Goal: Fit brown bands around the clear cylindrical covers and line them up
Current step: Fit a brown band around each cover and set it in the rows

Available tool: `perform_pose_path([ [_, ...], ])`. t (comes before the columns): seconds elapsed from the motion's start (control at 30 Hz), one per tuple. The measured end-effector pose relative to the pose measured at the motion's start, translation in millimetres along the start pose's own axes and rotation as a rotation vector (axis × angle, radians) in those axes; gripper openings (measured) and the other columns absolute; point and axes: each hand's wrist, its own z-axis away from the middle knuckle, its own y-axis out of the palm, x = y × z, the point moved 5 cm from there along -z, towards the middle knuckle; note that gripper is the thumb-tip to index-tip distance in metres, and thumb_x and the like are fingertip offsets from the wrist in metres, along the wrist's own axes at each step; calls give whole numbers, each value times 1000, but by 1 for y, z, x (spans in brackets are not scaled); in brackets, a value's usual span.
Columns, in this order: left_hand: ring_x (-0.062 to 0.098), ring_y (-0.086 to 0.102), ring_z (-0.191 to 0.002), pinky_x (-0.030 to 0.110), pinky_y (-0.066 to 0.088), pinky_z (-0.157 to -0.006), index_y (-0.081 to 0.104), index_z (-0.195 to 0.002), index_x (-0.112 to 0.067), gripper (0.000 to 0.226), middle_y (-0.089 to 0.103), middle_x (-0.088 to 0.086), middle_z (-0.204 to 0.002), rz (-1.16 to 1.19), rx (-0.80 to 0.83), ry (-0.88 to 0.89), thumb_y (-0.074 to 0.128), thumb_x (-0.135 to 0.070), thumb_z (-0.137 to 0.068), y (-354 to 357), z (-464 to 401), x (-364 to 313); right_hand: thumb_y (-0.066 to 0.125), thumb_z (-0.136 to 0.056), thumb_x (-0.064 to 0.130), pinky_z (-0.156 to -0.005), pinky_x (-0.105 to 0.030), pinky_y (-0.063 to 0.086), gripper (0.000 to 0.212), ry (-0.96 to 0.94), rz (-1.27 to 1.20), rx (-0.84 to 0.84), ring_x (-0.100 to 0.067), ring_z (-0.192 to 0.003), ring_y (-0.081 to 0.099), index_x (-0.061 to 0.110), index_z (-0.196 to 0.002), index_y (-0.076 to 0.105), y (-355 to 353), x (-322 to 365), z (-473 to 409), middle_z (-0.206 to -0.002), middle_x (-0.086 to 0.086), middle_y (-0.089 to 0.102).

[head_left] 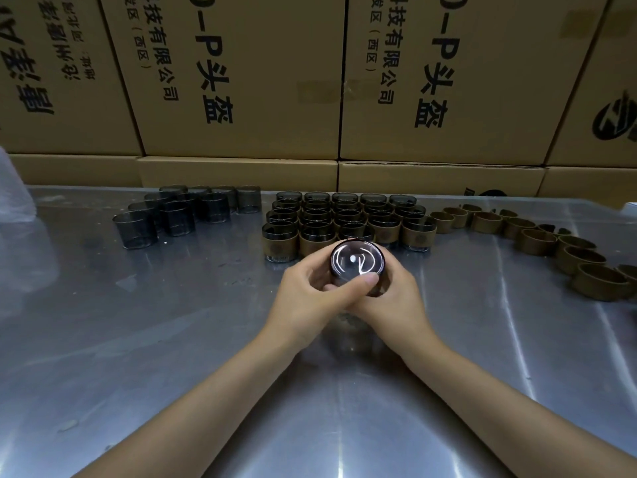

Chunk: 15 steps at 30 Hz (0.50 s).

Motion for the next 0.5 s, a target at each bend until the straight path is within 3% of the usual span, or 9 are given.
perform_pose_path([
  [0.13, 11, 66, -108, 16, 51, -85, 67, -118, -15, 46, 73, 0, -112, 156, 78, -142, 70, -26, -74, -9, -4, 7, 83, -64, 8, -75, -22, 53, 46, 30, -96, 73, -7, -91, 69, 26, -103, 67, 0, -1, -2, -97, 5, 74],
  [0.27, 12, 67, -106, 15, 53, -80, 71, -115, -19, 52, 73, 1, -112, 252, 34, -278, 68, -43, -69, -14, -4, 14, 86, -66, 2, -82, -18, 51, 54, -8, -63, 102, -4, -99, 66, 29, -108, 64, 2, -1, -2, -104, 9, 72],
  [0.4, 12, 71, -89, 17, 53, -64, 76, -100, -15, 51, 75, 6, -100, 284, -82, -332, 71, -50, -63, -19, -4, 16, 87, -65, 6, -97, -27, 48, 68, -44, 25, 112, -7, -113, 61, 31, -122, 59, 4, -3, -1, -117, 6, 67],
  [0.5, 15, 71, -77, 24, 56, -61, 75, -81, -17, 36, 75, 6, -87, 269, -188, -355, 75, -47, -61, -20, -2, 20, 89, -64, 16, -94, -15, 44, 77, -130, 193, 125, 2, -110, 56, 36, -130, 54, 8, 1, 5, -118, 3, 60],
])
